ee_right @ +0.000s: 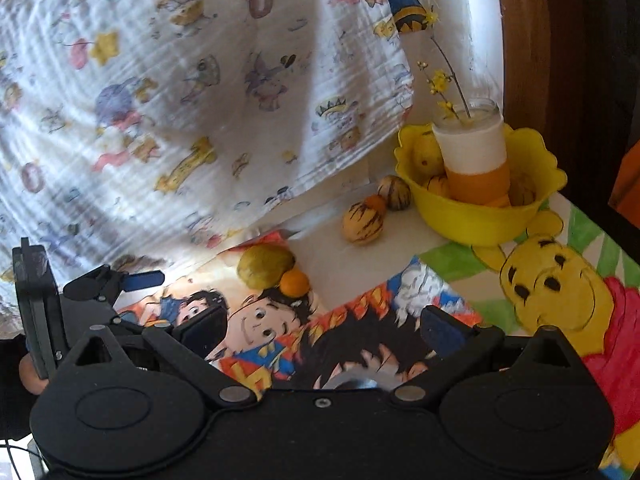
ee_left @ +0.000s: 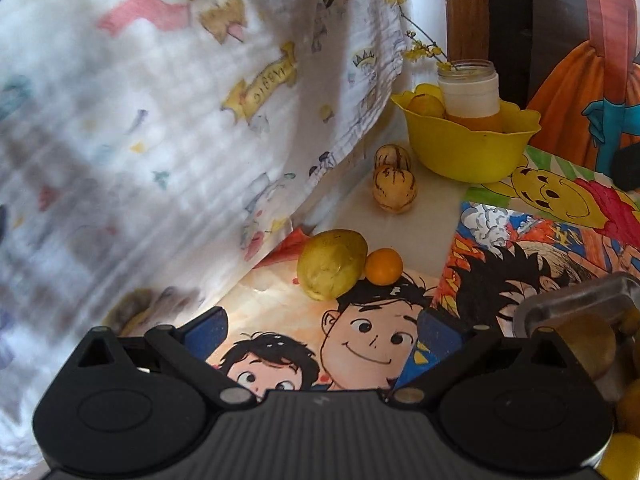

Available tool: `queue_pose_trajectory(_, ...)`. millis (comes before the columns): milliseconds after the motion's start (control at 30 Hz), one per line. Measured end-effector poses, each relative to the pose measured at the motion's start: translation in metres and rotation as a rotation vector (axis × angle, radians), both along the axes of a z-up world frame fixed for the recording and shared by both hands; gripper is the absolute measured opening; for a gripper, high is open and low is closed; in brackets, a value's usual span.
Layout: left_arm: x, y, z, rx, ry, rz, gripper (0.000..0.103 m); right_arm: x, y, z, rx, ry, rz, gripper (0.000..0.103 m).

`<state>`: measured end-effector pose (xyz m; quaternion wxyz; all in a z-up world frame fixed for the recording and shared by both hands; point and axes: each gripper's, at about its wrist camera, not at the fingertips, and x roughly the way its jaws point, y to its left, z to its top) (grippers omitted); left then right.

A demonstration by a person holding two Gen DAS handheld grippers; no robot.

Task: Organize fruits
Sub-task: 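Grasp the green pear with the left tool while the right tool grasps a striped pepino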

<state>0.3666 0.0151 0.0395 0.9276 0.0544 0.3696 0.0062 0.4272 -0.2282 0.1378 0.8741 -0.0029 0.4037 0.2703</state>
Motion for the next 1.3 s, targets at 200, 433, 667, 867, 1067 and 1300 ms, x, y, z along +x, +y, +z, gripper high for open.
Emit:
queue_pose_trajectory(200,0.022,-0.004,-0.009,-0.038,0.006,0.044,0.103,0.034,0.012,-0.011,0.004,0.003,-0.005,0.102)
queue_pose_trajectory(433,0.041,0.004,-0.016,-0.083,0.009,0.098,0.103,0.070,0.028,-0.035,0.044,0.047,-0.058,0.102)
queue_pose_trajectory(667,0.053,0.011,-0.023,-0.162,0.002,0.165,0.100,0.107,0.052,-0.057,0.031,0.075,-0.074,0.093)
queue_pose_trajectory(867,0.059,0.019,-0.028,-0.237,-0.007,0.248,0.094,0.125,0.078,-0.070,-0.023,0.061,-0.034,0.088)
queue_pose_trajectory(1067,0.065,0.022,-0.032,-0.259,-0.010,0.260,0.088,0.140,0.089,-0.078,-0.025,0.064,-0.074,0.084)
queue_pose_trajectory(1300,0.072,0.025,-0.037,-0.296,-0.002,0.263,0.079,0.149,0.103,-0.088,-0.068,0.043,-0.108,0.077)
